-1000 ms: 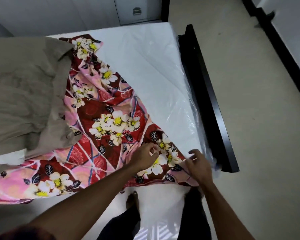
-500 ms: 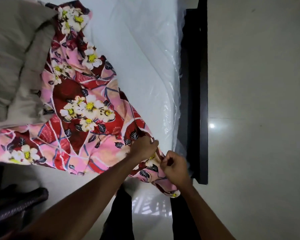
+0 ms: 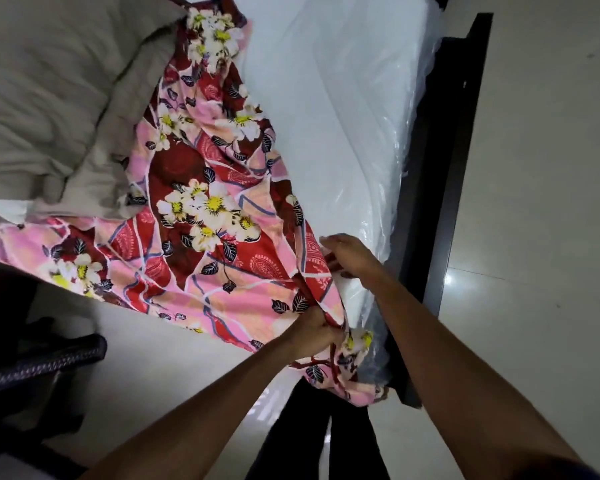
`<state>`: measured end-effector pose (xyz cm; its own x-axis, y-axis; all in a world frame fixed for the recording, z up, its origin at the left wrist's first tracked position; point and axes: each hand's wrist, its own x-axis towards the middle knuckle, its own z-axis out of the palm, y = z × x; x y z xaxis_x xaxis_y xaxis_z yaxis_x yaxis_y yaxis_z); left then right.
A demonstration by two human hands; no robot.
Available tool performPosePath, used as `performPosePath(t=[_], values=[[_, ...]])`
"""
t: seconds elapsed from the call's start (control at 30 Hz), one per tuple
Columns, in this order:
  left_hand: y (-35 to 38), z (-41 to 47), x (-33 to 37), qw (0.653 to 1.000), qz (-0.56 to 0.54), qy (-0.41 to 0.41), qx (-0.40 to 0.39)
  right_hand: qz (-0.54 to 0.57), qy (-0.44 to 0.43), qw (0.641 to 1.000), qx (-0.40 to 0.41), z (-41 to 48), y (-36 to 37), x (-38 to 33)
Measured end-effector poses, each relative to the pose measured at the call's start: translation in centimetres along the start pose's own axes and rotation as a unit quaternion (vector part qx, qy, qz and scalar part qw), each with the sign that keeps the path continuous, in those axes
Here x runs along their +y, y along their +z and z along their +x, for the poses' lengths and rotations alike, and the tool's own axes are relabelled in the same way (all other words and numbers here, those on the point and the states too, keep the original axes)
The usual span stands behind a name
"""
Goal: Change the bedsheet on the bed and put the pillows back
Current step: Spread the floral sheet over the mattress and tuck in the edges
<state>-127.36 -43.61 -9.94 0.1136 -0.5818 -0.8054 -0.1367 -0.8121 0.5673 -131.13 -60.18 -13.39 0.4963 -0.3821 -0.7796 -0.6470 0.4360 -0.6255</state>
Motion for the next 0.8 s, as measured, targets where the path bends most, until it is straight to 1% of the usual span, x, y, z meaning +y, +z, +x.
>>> performPosePath(t=[0.03,0.1,0.17,0.2,0.27,0.3,0.33,0.37,0.4,0.43,0.47,0.5,0.53,0.57,0.6,0.67,0.7,0.73,0.8], values=[[-0.5,0.1,-0.2,1.0,0.007,-0.009,-0.029,-0.031,-0.013,0.999,-0.008,0.8,0.9,-1.1],[-1.8,0.5,-0.5,0.996,0.033,-0.04,-0.074,-0.059,-0.04,0.997,0.006,2.3,2.3,-2.3],[-3.5,1.1,-0.2,0.987,0.078,-0.076,-0.119,-0.029,-0.057,0.998,0.03,3.5,3.0,-2.6],[-4.4,1.5,0.2,0.981,0.093,-0.085,-0.148,-0.033,-0.072,0.995,0.058,3.9,2.9,-2.3],[-6.7,2.0,1.6,0.965,0.116,-0.122,-0.199,-0.098,-0.097,0.982,0.133,4.5,2.1,-1.6],[-8.1,2.1,2.3,0.961,0.135,-0.133,-0.203,-0.124,-0.095,0.975,0.156,4.4,1.8,-1.3],[-9.6,2.8,2.7,0.967,0.151,-0.121,-0.167,-0.153,-0.096,0.972,0.152,4.6,1.6,-1.3],[-11.1,3.5,2.6,0.976,0.172,-0.089,-0.097,-0.185,-0.094,0.971,0.123,4.4,1.8,-1.6],[-12.3,4.2,2.5,0.981,0.185,-0.052,-0.005,-0.222,-0.094,0.965,0.098,4.4,2.3,-1.7],[-13.2,4.9,2.4,0.981,0.171,-0.021,0.094,-0.265,-0.1,0.955,0.085,4.2,3.2,-2.0],[-13.8,5.2,2.6,0.975,0.129,0.0,0.179,-0.305,-0.107,0.942,0.09,4.2,4.1,-2.2],[-14.0,5.6,2.7,0.966,0.08,0.004,0.246,-0.332,-0.116,0.93,0.111,4.1,5.2,-2.4],[-14.2,6.0,2.8,0.954,0.043,-0.004,0.296,-0.35,-0.123,0.918,0.138,3.9,6.2,-2.4],[-14.2,6.2,2.9,0.942,0.032,-0.021,0.333,-0.367,-0.133,0.907,0.157,3.8,7.0,-2.4],[-14.2,6.3,2.6,0.933,0.038,-0.042,0.356,-0.393,-0.149,0.893,0.159,3.9,7.7,-2.2],[-14.0,6.3,1.7,0.917,0.109,-0.082,0.374,-0.428,-0.178,0.875,0.139,4.3,8.8,-1.5],[-13.8,6.3,1.0,0.911,0.146,-0.096,0.373,-0.421,-0.183,0.878,0.136,4.5,8.9,-1.3],[-13.6,6.5,0.3,0.908,0.166,-0.094,0.372,-0.398,-0.181,0.888,0.142,4.7,8.6,-1.1],[-13.1,6.6,-0.3,0.913,0.142,-0.085,0.372,-0.328,-0.172,0.917,0.149,5.2,7.5,-1.4]])
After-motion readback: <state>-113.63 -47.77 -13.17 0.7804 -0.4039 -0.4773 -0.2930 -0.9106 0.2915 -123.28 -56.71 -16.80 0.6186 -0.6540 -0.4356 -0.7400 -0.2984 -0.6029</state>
